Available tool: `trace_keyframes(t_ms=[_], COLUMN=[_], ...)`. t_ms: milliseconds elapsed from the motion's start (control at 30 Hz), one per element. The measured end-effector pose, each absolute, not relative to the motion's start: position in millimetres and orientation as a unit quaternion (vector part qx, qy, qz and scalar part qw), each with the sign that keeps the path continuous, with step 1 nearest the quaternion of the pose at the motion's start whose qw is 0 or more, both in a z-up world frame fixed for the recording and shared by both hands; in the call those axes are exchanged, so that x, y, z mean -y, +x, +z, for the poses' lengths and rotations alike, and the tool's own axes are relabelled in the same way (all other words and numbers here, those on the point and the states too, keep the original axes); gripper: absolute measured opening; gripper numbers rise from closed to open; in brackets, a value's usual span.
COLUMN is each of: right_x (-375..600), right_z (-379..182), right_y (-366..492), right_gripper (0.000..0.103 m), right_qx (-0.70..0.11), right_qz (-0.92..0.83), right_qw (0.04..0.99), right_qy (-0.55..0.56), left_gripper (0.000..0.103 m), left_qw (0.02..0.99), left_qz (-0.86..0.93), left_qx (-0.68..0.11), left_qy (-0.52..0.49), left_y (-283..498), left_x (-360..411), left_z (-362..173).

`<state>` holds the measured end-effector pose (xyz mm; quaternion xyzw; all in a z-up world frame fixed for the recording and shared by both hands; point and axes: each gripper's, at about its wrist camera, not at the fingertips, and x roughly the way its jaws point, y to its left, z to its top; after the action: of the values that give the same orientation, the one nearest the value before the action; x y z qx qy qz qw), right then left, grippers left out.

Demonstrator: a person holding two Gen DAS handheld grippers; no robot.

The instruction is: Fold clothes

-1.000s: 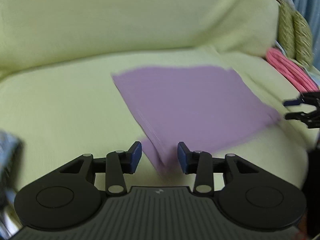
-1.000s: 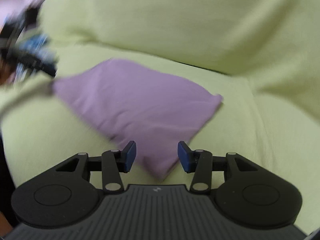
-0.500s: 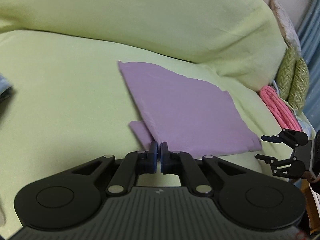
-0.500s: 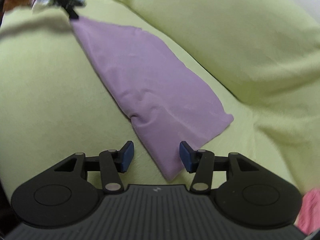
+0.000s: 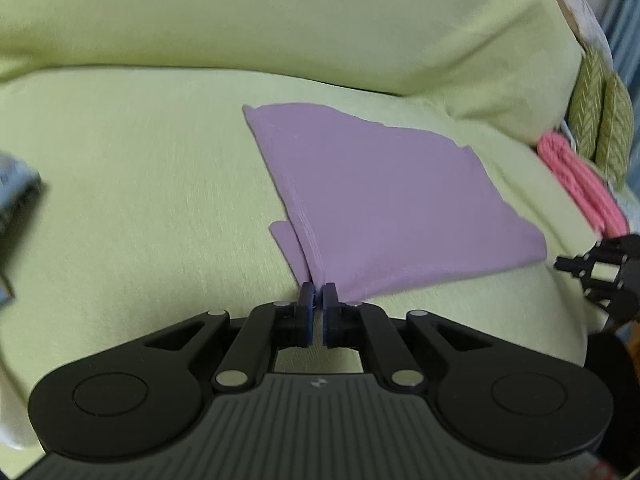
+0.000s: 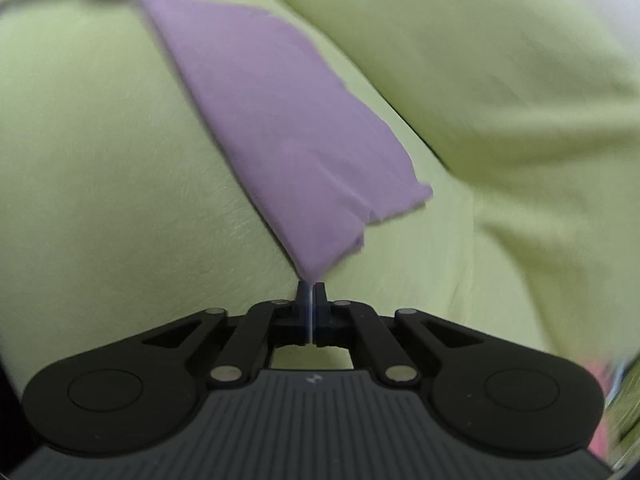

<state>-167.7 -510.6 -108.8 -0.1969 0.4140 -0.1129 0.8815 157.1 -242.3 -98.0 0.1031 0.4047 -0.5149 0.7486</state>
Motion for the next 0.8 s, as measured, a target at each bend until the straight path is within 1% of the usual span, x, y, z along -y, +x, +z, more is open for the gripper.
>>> trace_keyframes(t_ms=[33,67,100,133,167,233,333,433,500,633,733,767,800], right_x=[515.8,521.2,526.5,531.9,537.5,548.5,574.3,612.8,638.1,680.0,706.1,712.1,715.8], right_z=[-102.0,-95.9,-90.4,-86.3,-84.9,-85.1,-87.3,-91.1,-95.6,-109.4,-120.0,-123.7,-127.5], right_y=[-172.6,-177.7,-182.7,-186.5,-188.5,-190.9,-184.8,-167.0,-151.9,-113.9,-86.3,-80.2,-76.5], right_gripper=[0.013,0.029,0.038,0.039,0.040,0.043,0.044,0.044,0.049,0.049,0.050,0.050,0.047], right_qx=[-0.408,-0.398,-0.385,-0.372,-0.361,-0.339,-0.305,-0.269,-0.254,-0.256,-0.262,-0.261,-0.258], right_qz=[-0.114,-0.115,-0.117,-0.118,-0.119,-0.119,-0.125,-0.138,-0.145,-0.156,-0.169,-0.169,-0.164], right_qw=[0.893,0.904,0.914,0.921,0.925,0.928,0.927,0.923,0.920,0.920,0.921,0.921,0.920], right_qy=[-0.152,-0.104,-0.056,-0.010,0.028,0.100,0.180,0.240,0.261,0.252,0.235,0.236,0.244], left_gripper=[0.000,0.000,0.001,0.011,0.030,0.047,0.048,0.048,0.048,0.048,0.048,0.050,0.052], left_qw=[0.751,0.752,0.750,0.749,0.746,0.736,0.708,0.679,0.660,0.627,0.608,0.601,0.594], left_qz=[-0.514,-0.518,-0.523,-0.528,-0.535,-0.554,-0.592,-0.624,-0.643,-0.668,-0.677,-0.680,-0.683], left_qx=[-0.396,-0.388,-0.380,-0.372,-0.363,-0.340,-0.300,-0.264,-0.250,-0.229,-0.222,-0.219,-0.214], left_qy=[0.120,0.130,0.139,0.148,0.160,0.188,0.241,0.282,0.296,0.329,0.350,0.358,0.368], left_y=[155.0,154.2,154.0,153.8,152.9,149.2,140.5,135.1,135.2,137.8,142.6,143.6,143.8], left_x=[242.9,246.1,252.0,258.0,268.7,301.3,364.2,431.0,467.7,533.1,565.5,574.3,581.9], left_z=[-89.4,-80.1,-70.2,-60.3,-51.4,-35.6,-21.1,-20.4,-26.3,-45.7,-61.5,-66.1,-69.9])
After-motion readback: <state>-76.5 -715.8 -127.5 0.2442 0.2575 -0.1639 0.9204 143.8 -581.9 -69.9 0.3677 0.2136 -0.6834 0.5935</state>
